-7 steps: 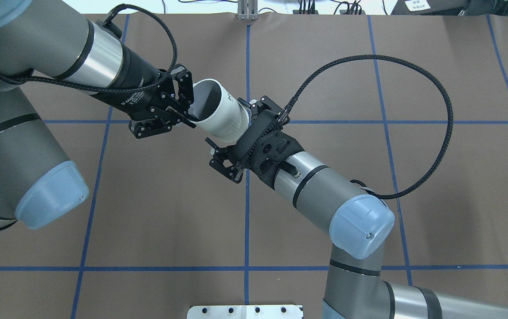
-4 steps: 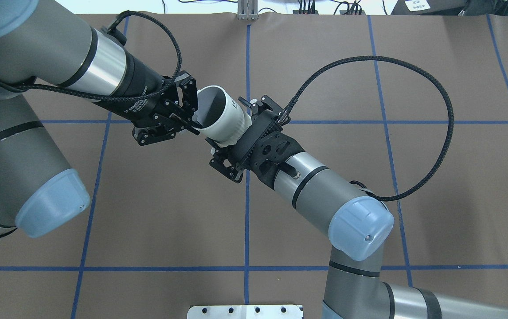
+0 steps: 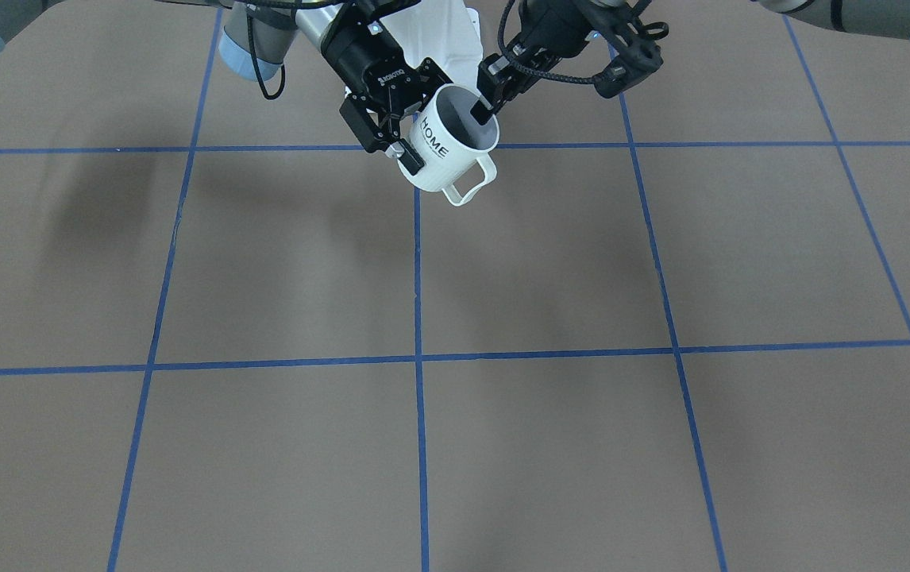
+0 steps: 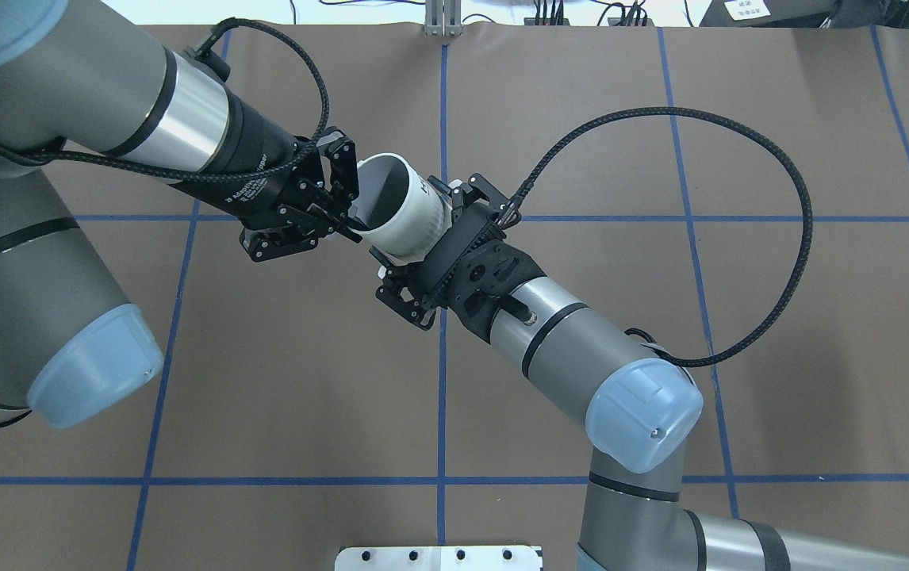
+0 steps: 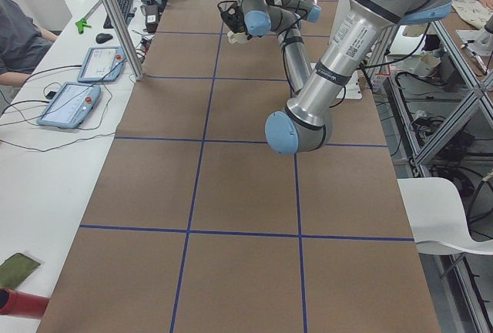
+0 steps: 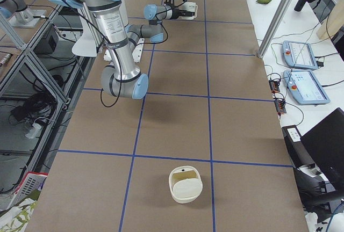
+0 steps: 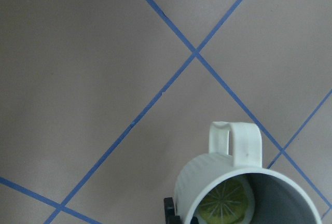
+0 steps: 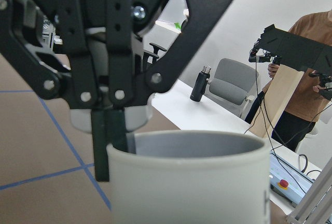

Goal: Left arm hands cup to right arm to dump lemon

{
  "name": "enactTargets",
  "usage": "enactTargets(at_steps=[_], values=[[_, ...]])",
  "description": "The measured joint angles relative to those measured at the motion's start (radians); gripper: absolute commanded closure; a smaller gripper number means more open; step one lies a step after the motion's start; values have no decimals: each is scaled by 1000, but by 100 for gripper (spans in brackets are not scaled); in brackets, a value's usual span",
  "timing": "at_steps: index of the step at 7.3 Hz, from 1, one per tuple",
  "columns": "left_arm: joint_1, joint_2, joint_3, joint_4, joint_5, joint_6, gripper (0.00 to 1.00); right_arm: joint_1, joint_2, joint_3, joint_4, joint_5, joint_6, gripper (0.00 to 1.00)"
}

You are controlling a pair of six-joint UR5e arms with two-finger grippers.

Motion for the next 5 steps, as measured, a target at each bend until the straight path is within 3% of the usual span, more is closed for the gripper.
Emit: enactTargets(at_steps=[1, 2, 3, 4, 5], values=[[0, -1, 0, 0, 0, 0, 100, -1, 0, 0, 0, -3, 0, 9], [3, -1, -2, 0, 0, 0, 100, -2, 0, 0, 0, -4, 0, 27], [7, -1, -3, 0, 0, 0, 75, -3, 0, 0, 1, -4, 0, 52], [10, 0, -4, -1, -1, 5, 20, -4, -1, 0, 2, -4, 0, 64], [12, 0, -4, -1, -1, 12, 0, -5, -3, 0, 3, -3, 1, 64]])
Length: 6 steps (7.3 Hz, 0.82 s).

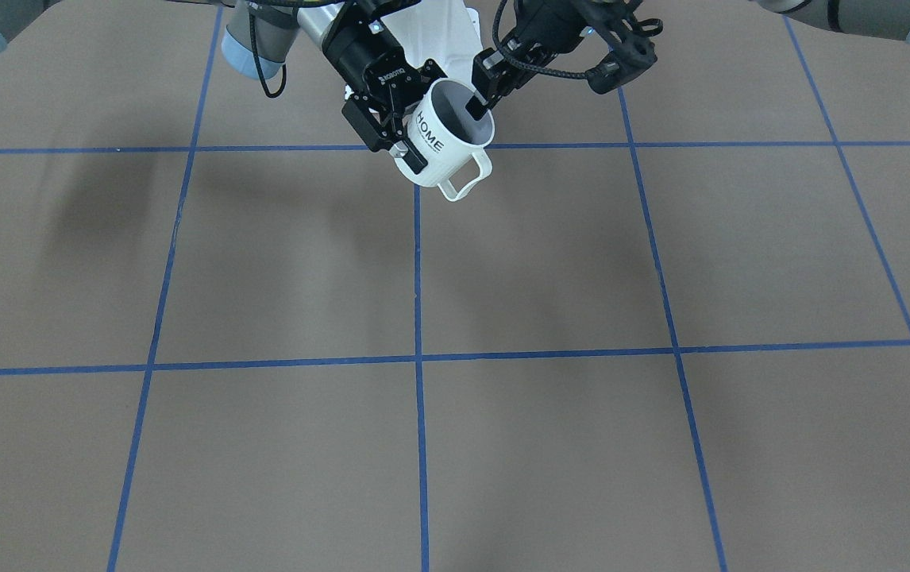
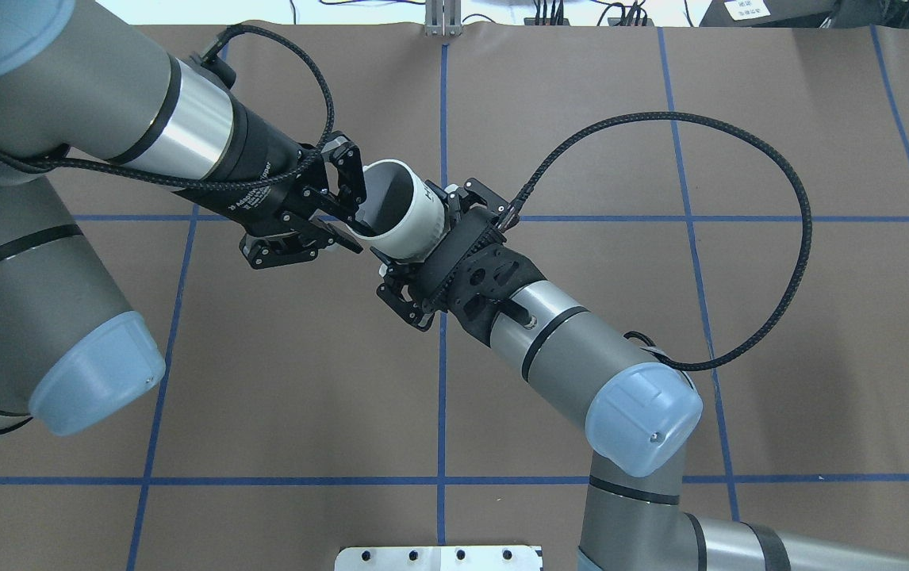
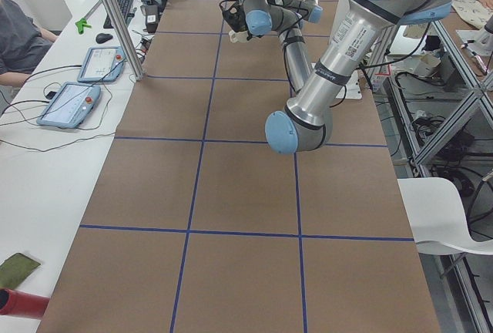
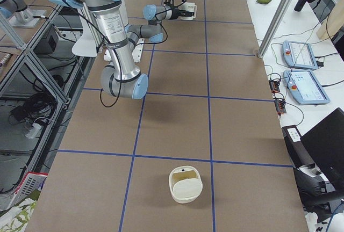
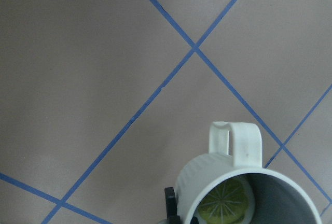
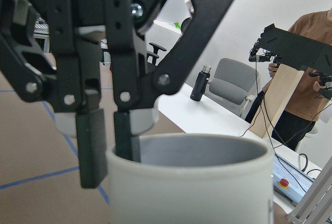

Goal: Left arm hands cup to right arm to dump lemon

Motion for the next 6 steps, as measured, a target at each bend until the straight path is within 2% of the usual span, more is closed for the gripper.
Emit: enactTargets(at_steps=[5, 6], values=[[-14, 7, -32, 0, -13, 24, 0, -2, -8, 5, 5, 0, 1, 64], [-26, 10, -36, 1, -15, 42, 0, -2, -12, 6, 5, 0, 2, 69]])
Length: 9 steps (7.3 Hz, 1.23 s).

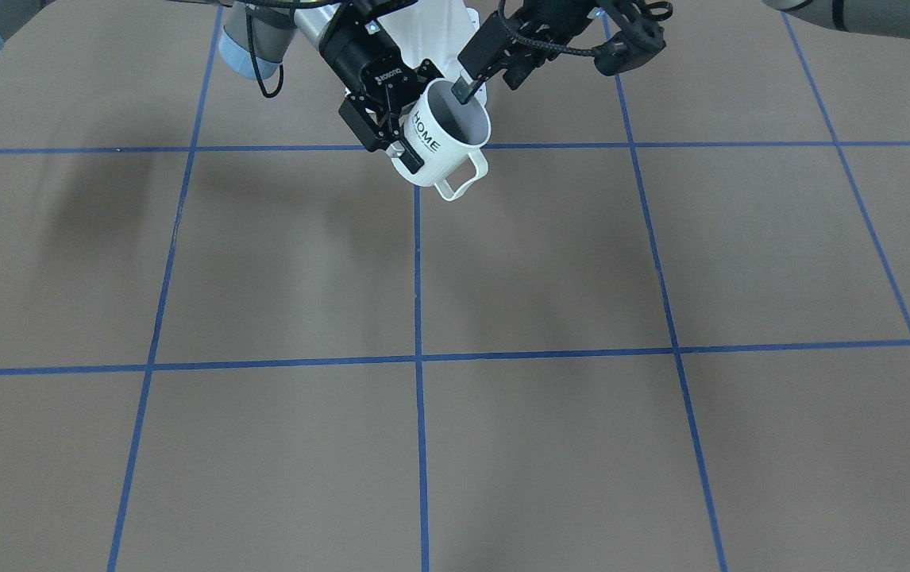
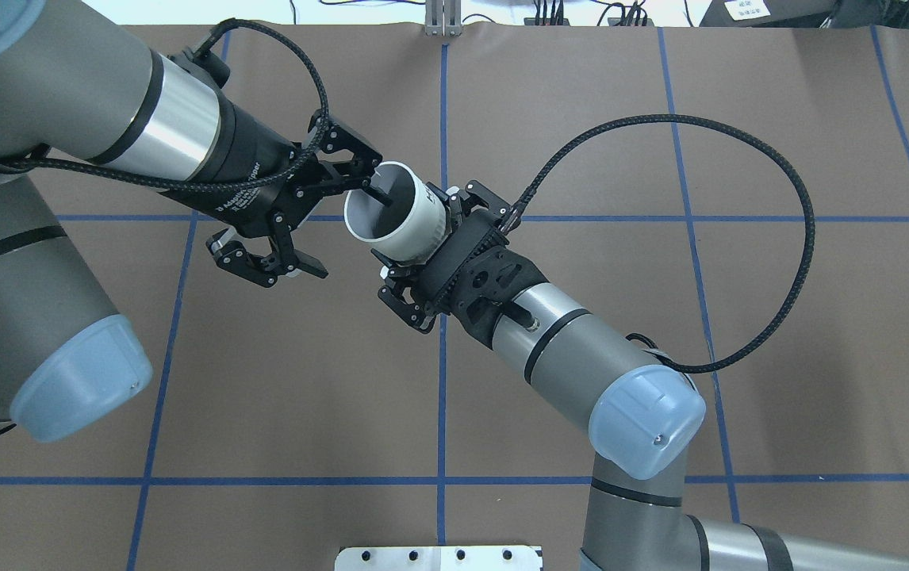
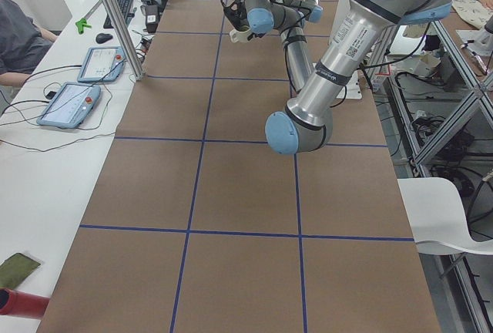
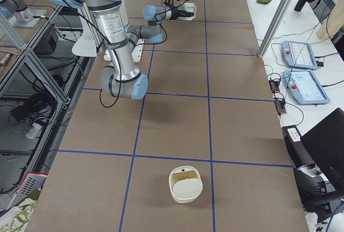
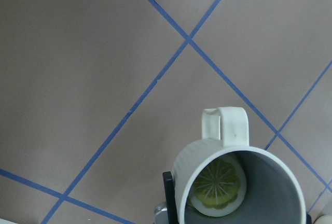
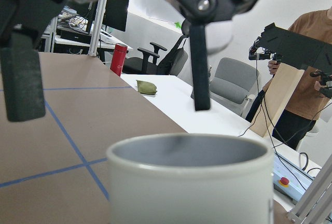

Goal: Left arm hands cup to right arm to dump lemon

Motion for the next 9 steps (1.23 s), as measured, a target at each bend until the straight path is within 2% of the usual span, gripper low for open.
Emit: enactTargets(at_steps=[2, 4, 5, 7, 9], values=[[-30, 42, -15, 1, -2, 76, 0, 0, -2, 2, 6, -3, 13, 73], [-62, 156, -39, 1, -2, 234, 0, 6, -7, 0, 12, -33, 122, 84], [-89, 219, -40, 1, -1, 327, 0, 11, -16, -1, 10, -61, 202, 84], [-159, 352, -30, 13, -1, 581, 0, 25, -49, 0, 9, -118, 389, 91], [-250, 449, -22, 95, 2, 889, 0, 65, -81, 27, 9, -148, 417, 93]])
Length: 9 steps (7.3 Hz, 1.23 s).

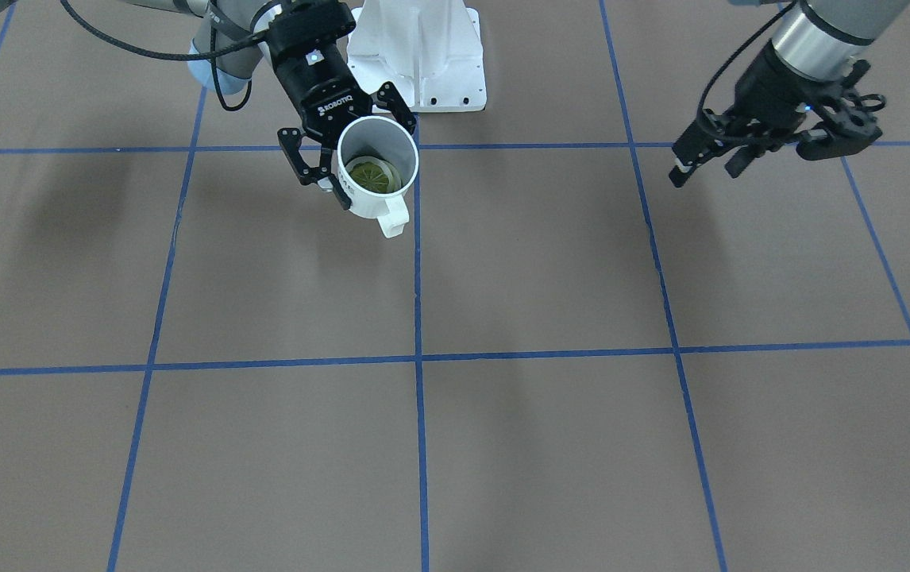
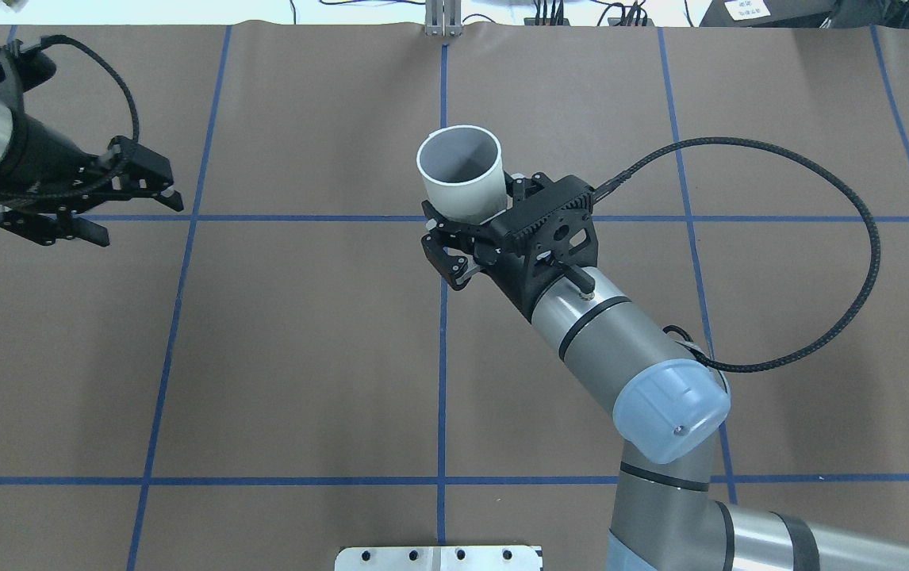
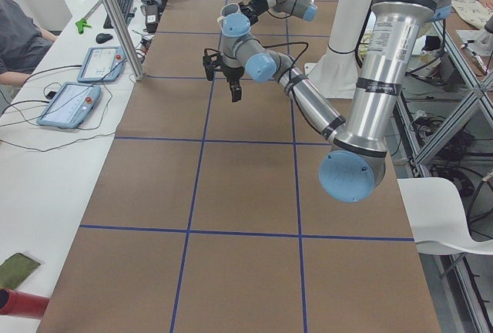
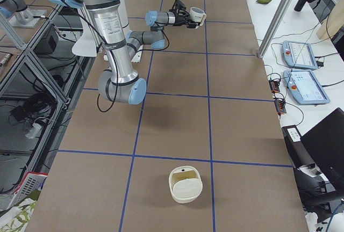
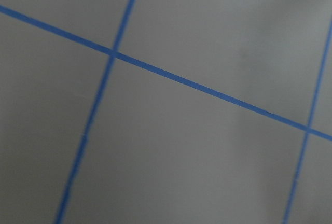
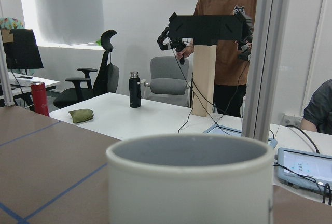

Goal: Left arm hands cup to right arm to dump lemon

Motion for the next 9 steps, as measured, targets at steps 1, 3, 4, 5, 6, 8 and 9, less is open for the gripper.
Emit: enactTargets(at_steps=[1, 3, 4, 5, 6, 8, 9], values=[[-49, 37, 11, 43, 3, 170, 0, 16, -26, 36, 1, -23, -5, 95], [-163, 90, 83, 70, 6, 508, 0, 46, -122, 114, 4, -42, -18, 95], [-229, 100, 145, 71, 7, 688, 0, 57, -173, 148, 10, -43, -21, 100], [-300, 104, 214, 70, 6, 865, 0, 63, -231, 176, 42, -44, -22, 100], [-366, 106, 280, 67, 3, 1011, 0, 68, -301, 191, 107, -44, -23, 100], [-475, 108, 384, 63, -2, 1204, 0, 88, -461, 201, 245, -40, -25, 100], [-509, 113, 410, 61, -4, 1244, 0, 98, -546, 199, 324, -36, -25, 100]])
